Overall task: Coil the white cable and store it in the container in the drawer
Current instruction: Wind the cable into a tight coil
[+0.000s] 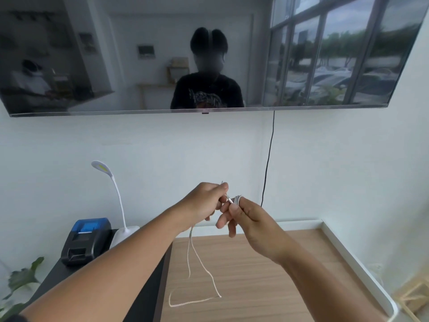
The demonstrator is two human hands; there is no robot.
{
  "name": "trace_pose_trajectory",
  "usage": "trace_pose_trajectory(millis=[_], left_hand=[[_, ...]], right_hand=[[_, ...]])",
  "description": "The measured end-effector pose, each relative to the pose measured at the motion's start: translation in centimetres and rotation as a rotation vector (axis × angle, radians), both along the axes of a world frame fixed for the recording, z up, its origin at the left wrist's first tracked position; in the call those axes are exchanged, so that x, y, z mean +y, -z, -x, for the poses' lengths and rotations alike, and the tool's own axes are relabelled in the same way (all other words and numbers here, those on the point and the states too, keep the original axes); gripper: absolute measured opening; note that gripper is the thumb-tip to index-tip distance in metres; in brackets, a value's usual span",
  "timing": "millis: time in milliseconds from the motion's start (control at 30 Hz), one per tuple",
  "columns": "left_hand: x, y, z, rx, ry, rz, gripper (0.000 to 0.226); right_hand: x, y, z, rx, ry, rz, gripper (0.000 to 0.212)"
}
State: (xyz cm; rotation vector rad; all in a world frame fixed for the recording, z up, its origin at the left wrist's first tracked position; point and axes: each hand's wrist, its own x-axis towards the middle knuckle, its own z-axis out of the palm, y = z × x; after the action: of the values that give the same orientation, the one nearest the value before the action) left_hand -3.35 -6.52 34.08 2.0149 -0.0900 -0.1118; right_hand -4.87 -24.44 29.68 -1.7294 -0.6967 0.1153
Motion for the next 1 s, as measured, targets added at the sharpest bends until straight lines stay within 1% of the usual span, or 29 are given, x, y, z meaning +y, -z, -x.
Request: trace_pose_trajectory(millis=[100,200,300,367,467,567,633,767,900,967,1000], left_hand=[[-0.3,0.0,0.1,-0.136,-0.06,-0.172,0.05],[-0.1,0.2,0.5,-0.2,-0.12,-0.168,0.045],[-0.2,0.6,0.9,-0.265,-0.148,-0.169,0.042],[-0.5,1.1,1.3,-0.295,-0.159,-0.138,0.04],[-1.3,1.9,1.7,-0.29,-0.15,-0.023,0.04],[-2.0,2.3,2.1,-0.265,-0.179,0.101,0.04],[-2.2,2.4,2.2,-0.268,-0.195,0.146,0.039],[-2.4,2.8,2.7,-0.315,-0.161,0.138,0.036],[-3.0,3.2,3.0,-0.401,-0.14,0.052,0.034],[-2.9,3.6,3.1,-0.399,-0.119,0.062,0.035],[-2.9,3.9,3.1,-0.369,-0.1,0.099,0.035]], right_hand=[[0.7,0.7,-0.4,-0.036,0.093,0.032,0.033],[1.0,1.4,-0.8,-0.052,0.177,0.057,0.029],[1.4,1.8,-0.9,0.005,0.226,-0.052,0.031],[1.8,1.6,-0.8,0.05,0.223,-0.156,0.034],[2.4,1.0,-0.7,0.123,0.227,-0.282,0.037],[2.6,0.7,-0.7,0.15,0.223,-0.346,0.039],[2.5,0.6,-0.7,0.15,0.214,-0.359,0.039],[2.4,0.5,-0.8,0.179,0.196,-0.309,0.035],[2.5,0.8,-1.2,0.17,0.174,-0.21,0.042],[2.4,0.7,-1.3,0.244,0.144,-0.255,0.032],[2.4,0.6,-1.4,0.303,0.123,-0.325,0.029]])
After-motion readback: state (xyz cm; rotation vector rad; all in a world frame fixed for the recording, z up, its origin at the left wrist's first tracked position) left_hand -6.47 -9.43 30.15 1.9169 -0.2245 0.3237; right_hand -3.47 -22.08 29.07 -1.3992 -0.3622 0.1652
